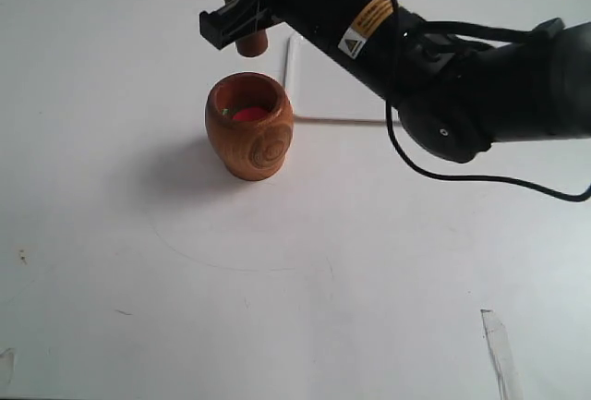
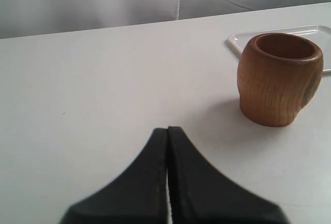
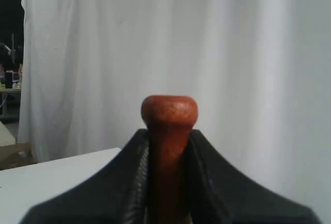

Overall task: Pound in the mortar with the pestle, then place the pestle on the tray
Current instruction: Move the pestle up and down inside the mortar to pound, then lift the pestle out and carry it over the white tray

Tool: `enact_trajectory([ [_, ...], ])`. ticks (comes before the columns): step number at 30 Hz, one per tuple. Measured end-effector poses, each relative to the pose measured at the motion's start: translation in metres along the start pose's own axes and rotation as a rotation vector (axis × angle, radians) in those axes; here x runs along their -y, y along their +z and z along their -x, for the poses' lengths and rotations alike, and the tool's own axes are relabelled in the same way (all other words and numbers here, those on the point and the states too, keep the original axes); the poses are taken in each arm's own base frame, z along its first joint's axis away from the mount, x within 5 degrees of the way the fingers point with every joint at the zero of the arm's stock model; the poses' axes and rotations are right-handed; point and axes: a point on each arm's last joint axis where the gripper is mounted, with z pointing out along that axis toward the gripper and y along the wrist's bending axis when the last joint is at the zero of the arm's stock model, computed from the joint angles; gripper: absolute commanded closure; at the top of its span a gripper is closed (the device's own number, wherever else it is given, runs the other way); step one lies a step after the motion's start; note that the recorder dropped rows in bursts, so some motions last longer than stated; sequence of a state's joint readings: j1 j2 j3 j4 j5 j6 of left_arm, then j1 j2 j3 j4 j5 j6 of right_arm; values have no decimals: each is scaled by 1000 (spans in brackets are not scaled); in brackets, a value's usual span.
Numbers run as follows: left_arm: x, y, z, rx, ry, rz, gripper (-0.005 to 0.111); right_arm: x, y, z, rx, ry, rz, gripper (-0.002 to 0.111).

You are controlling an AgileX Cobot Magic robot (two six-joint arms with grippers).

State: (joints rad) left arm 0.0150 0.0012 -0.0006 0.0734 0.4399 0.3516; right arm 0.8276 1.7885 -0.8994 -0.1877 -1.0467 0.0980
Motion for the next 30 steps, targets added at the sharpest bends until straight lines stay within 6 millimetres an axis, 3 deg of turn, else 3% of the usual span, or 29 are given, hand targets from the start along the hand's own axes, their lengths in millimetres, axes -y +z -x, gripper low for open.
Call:
enact_trajectory([
  [4,0,0,0,0,0,0,107,-1,0,-10,-70,-13,15,108],
  [13,0,0,0,0,0,0,107,-3,-5,-97,-290,48,28,108],
  [18,0,0,0,0,0,0,107,-3,-4,-101,-264,73,30,108],
  [24,0,0,0,0,0,0,107,-3,0,-86,-228,70,34,108],
  [30,0,0,0,0,0,0,107,3,23,0,-132,-74,18,108],
])
